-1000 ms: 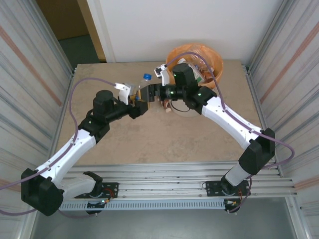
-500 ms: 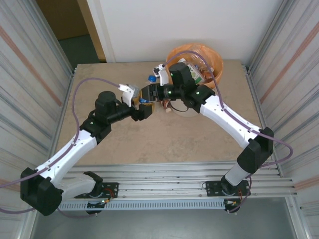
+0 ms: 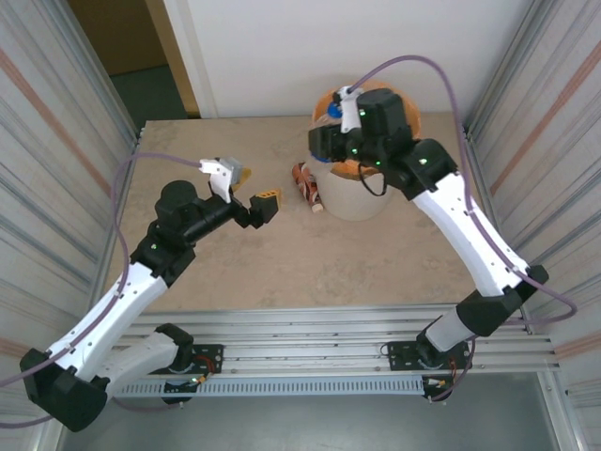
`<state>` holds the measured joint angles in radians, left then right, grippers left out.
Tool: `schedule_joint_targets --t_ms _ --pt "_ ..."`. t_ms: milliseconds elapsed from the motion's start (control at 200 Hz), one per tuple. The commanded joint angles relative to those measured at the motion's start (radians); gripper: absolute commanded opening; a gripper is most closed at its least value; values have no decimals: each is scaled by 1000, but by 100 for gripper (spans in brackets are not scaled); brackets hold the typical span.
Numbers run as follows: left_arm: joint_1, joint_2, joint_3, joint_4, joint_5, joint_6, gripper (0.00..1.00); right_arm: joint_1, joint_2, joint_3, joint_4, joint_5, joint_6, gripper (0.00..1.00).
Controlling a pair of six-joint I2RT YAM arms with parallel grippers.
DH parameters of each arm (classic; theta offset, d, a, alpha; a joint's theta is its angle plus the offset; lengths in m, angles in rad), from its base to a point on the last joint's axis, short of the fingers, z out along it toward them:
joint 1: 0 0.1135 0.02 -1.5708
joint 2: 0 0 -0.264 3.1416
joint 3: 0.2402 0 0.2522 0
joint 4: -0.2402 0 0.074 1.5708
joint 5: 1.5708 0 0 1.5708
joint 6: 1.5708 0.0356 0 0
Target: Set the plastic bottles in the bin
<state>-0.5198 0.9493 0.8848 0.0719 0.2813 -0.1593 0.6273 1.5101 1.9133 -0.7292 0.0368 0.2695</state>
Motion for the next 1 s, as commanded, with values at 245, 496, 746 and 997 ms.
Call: schedule_joint_targets --t_ms 245,496,746,997 --pt "-3 -23 -27 -14 -157 12 99 -215 29 192 -163 191 -195 34" --pt "-2 -13 -29 -14 -168 3 99 -267 176 326 -221 226 -276 35" --pt "-2 -17 -35 -20 -171 -9 99 -283 320 429 -285 311 -316 36" --pt "-2 -20 -41 -22 -185 -5 99 -288 386 439 -315 385 -338 41"
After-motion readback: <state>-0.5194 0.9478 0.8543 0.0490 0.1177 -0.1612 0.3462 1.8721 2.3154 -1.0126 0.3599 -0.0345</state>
